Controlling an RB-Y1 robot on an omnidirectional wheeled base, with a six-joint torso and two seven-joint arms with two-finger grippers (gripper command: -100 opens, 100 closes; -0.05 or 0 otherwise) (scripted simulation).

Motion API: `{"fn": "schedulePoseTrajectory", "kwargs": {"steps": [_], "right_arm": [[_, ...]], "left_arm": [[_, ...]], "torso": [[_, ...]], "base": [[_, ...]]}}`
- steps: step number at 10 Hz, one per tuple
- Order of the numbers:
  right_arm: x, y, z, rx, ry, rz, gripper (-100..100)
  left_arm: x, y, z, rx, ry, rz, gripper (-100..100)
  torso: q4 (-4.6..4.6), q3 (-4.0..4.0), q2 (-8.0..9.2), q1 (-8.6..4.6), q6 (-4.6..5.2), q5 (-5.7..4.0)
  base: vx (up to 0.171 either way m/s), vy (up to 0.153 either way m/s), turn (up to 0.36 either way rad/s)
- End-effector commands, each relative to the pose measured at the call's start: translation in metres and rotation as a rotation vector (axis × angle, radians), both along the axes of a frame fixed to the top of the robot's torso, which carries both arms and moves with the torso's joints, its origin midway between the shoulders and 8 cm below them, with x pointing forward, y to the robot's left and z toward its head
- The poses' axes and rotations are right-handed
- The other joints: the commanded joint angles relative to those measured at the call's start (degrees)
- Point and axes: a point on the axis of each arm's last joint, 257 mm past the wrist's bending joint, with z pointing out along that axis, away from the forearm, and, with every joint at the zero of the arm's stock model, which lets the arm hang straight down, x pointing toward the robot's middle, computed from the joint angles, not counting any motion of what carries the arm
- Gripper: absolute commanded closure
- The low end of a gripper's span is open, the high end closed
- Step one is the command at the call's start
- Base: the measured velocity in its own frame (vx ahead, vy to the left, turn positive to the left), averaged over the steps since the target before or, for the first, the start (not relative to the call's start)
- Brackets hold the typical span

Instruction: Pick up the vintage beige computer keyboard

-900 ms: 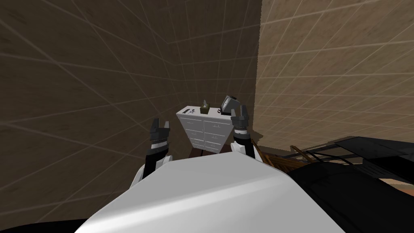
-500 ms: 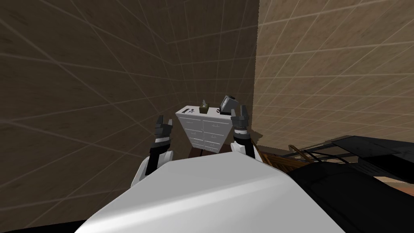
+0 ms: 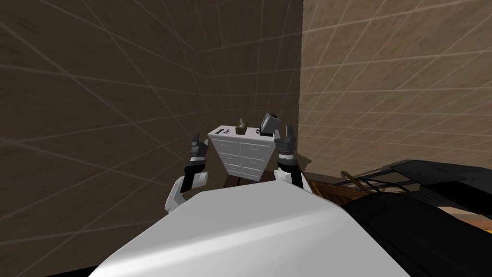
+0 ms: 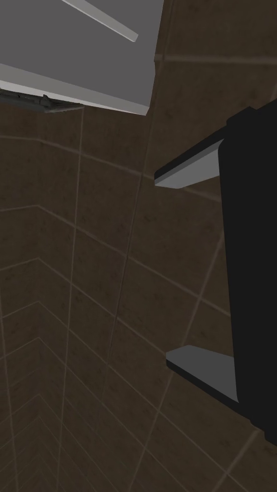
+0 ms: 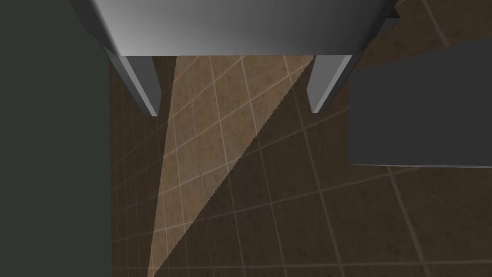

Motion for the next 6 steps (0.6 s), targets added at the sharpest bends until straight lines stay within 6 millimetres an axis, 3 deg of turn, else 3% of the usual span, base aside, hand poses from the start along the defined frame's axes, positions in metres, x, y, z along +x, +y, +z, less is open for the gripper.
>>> {"fn": "schedulePoseTrajectory", "kwargs": {"steps": [1, 2, 4, 5, 6], "right_arm": [[0.000, 0.000, 0.000, 0.000, 0.000, 0.000, 0], [0.000, 0.000, 0.000, 0.000, 0.000, 0.000, 0], [0.000, 0.000, 0.000, 0.000, 0.000, 0.000, 0], [0.000, 0.000, 0.000, 0.000, 0.000, 0.000, 0], [0.000, 0.000, 0.000, 0.000, 0.000, 0.000, 0]], "left_arm": [[0.010, 0.000, 0.000, -0.013, 0.015, -0.004, -100], [0.025, 0.004, -0.007, -0.031, 0.048, -0.006, -100], [0.029, 0.002, -0.001, -0.035, 0.042, -0.009, -100], [0.045, 0.007, -0.010, -0.057, 0.083, -0.006, -100], [0.049, 0.004, -0.001, -0.059, 0.071, -0.011, -100]], "torso": [[0.00, 0.00, 0.00, 0.00, 0.00, 0.00], [0.00, 0.00, 0.00, 0.00, -0.01, 0.00], [0.00, 0.00, 0.00, 0.00, -0.01, 0.00], [0.00, -0.01, -0.02, 0.03, -0.01, 0.00], [-0.01, -0.02, -0.03, 0.03, -0.01, 0.01]], "base": [[-0.017, -0.017, -0.008], [-0.018, -0.020, -0.013], [-0.012, -0.012, -0.001], [-0.010, -0.011, -0.016], [-0.014, -0.012, -0.008]]}}
